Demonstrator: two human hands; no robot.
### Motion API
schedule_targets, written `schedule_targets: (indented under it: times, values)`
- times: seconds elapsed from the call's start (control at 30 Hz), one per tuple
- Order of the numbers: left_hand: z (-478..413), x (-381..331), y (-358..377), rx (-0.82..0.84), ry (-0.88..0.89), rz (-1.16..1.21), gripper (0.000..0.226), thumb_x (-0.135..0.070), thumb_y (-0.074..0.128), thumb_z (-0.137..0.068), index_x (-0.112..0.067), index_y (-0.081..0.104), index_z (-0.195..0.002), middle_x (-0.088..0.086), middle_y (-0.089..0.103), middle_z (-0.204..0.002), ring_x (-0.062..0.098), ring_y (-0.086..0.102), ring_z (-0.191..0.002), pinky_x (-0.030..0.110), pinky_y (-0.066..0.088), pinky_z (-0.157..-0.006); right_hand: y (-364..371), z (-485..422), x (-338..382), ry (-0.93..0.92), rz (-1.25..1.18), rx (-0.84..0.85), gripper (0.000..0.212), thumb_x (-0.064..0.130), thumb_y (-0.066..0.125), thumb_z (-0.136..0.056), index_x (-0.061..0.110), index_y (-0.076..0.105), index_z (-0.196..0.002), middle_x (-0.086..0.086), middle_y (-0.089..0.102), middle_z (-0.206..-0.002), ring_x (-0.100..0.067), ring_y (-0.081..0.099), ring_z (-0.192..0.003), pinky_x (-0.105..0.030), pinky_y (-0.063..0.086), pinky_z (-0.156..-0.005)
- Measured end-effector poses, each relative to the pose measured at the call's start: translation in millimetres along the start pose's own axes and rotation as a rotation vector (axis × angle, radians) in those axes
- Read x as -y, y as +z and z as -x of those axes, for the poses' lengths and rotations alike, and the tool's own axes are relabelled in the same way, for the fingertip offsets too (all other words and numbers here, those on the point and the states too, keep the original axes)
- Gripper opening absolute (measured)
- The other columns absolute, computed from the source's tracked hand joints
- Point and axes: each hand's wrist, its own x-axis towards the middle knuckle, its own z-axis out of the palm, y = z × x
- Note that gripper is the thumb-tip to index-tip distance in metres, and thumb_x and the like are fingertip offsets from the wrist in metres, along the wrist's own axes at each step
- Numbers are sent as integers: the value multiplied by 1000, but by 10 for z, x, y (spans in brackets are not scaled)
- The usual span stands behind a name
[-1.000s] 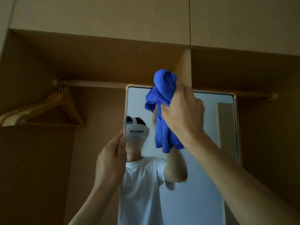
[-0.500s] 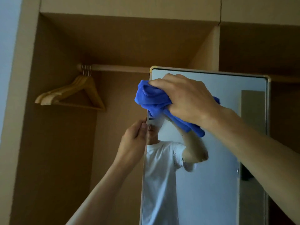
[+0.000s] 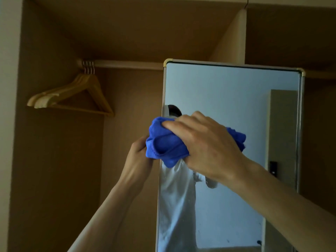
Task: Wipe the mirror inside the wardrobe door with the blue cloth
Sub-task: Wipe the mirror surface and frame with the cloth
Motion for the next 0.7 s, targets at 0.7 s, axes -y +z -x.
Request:
schedule_targets:
  times: [0.7]
  values:
    - [93, 24, -65, 67, -107, 8, 35, -19, 39, -109, -27, 73, -115, -2, 79, -104, 12, 75, -96, 16, 56, -73, -273, -10, -288, -7, 150, 20, 55, 8, 67, -80, 17, 58, -133, -8, 65, -111, -30, 59, -93, -46, 53, -77]
